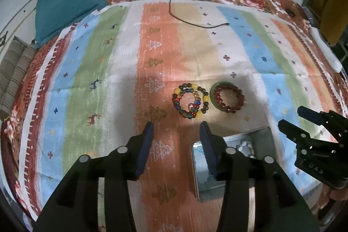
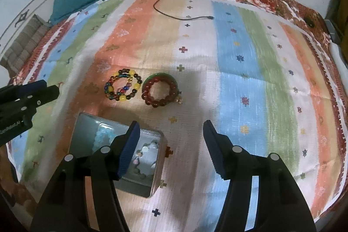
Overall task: Organize jewelry
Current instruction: 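Open both tools to drop the bracelets into the tin, then move both tools toward the multicolour bracelet and the red bead bracelet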
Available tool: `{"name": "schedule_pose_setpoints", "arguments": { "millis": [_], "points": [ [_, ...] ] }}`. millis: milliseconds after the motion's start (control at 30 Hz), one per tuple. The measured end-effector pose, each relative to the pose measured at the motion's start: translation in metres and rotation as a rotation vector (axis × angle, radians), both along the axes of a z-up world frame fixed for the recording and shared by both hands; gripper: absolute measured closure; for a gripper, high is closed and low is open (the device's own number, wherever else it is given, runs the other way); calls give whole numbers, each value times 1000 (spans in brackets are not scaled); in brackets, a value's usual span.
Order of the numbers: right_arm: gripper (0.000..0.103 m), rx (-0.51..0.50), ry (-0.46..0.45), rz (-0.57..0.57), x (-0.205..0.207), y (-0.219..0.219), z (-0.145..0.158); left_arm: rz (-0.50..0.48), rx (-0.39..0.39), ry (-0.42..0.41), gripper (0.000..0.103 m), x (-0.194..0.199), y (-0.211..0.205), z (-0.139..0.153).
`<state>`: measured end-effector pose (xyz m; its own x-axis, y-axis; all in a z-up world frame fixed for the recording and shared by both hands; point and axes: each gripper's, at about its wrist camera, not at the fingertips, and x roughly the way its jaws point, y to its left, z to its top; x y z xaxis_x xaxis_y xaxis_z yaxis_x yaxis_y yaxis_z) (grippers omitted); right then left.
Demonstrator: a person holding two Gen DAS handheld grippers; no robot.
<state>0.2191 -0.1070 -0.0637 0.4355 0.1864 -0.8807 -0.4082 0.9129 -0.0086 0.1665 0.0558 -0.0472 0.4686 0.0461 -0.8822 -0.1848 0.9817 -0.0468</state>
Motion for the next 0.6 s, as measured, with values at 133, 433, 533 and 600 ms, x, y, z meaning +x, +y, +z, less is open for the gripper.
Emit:
{"name": "schedule_pose_setpoints", "arguments": {
  "millis": [133, 433, 533, 600],
  "points": [
    [40, -5, -13, -17, 7, -1, 0, -1, 14, 14, 53, 8, -1, -4],
    [36, -32, 2, -47, 31, -1, -14, 26, 25, 41, 37, 33, 9, -18],
    [36, -33, 5, -55, 40, 0, -18, 46, 16, 64, 33, 39, 13, -25],
    [36, -29, 13, -59, 45, 1, -21, 38, 15, 77, 31, 42, 13, -29]
  ]
}}
